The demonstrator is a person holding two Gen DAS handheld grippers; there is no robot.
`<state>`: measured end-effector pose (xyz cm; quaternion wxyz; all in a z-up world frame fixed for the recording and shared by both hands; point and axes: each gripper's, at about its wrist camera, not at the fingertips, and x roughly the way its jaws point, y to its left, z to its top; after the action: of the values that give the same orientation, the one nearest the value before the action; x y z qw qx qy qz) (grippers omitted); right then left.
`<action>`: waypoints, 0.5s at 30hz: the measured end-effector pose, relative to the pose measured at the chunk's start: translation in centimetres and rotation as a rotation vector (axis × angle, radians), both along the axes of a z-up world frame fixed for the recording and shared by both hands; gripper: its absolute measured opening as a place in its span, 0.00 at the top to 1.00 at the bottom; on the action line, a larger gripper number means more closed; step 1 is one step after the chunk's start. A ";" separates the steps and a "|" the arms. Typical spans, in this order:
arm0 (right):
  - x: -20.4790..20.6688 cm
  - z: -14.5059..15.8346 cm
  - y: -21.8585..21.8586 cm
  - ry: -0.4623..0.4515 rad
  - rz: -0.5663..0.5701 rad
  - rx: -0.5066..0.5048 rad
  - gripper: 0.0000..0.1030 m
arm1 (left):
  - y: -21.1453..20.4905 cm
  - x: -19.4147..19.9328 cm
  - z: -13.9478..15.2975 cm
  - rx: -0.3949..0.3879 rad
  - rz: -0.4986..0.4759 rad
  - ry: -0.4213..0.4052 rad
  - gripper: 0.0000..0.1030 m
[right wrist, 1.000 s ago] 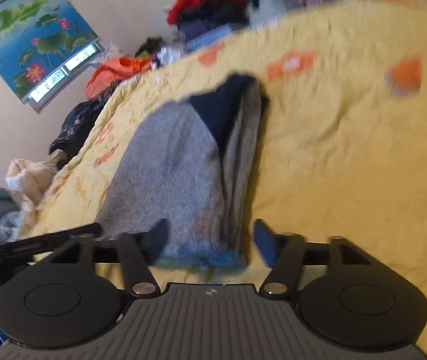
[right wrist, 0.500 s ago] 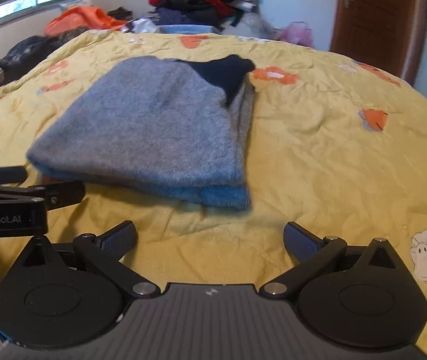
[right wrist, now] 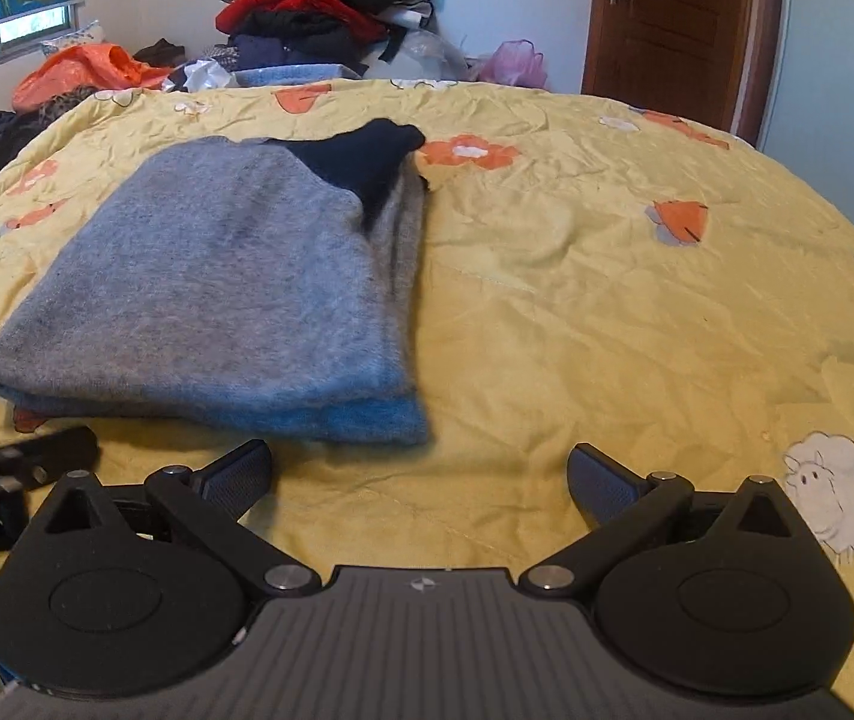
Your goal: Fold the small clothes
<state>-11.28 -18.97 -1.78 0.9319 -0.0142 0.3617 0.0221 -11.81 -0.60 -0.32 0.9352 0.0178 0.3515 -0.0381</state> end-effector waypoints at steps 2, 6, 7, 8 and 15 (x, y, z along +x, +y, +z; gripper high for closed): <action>0.4 0.0 0.0 -0.007 0.005 0.005 0.00 | 0.2 0.0 0.0 -0.005 0.004 0.000 0.00; 0.3 -0.1 0.1 -0.021 0.008 0.007 0.00 | 0.2 0.0 -0.1 -0.004 0.006 -0.001 0.00; 0.3 -0.1 0.1 -0.026 0.003 0.006 0.00 | 0.2 0.0 -0.1 -0.004 0.006 -0.002 0.00; 0.3 -0.2 0.2 -0.028 0.000 0.003 0.00 | 0.3 0.0 -0.1 -0.004 0.007 -0.002 0.00; 0.2 -0.2 0.4 -0.031 -0.008 0.001 0.00 | 0.3 0.0 -0.1 -0.004 0.007 -0.003 0.00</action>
<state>-11.04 -18.57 -1.99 0.9375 -0.0128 0.3473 0.0184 -11.85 -0.33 -0.42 0.9360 0.0146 0.3500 -0.0354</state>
